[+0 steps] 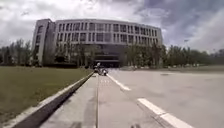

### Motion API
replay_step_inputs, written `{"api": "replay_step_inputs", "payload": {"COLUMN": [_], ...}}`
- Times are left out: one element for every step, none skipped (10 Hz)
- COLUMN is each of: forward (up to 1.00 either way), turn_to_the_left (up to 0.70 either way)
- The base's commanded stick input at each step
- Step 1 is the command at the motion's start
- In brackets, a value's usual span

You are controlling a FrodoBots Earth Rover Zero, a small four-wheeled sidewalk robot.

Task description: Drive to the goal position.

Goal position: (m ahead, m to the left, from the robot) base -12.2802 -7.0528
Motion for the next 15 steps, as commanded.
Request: {"api": "replay_step_inputs", "payload": {"forward": [0.70, 0.70, 0.70, 0.70, 0.70, 0.70, 0.70, 0.70, 0.70, 0.70, 0.70, 0.70, 0.70, 0.70, 0.70], "turn_to_the_left": [0.00, 0.02, 0.21, 0.33, 0.35, 0.28, 0.06, 0.00, 0.00, 0.00, 0.00, 0.00, 0.00, 0.00, 0.00]}}
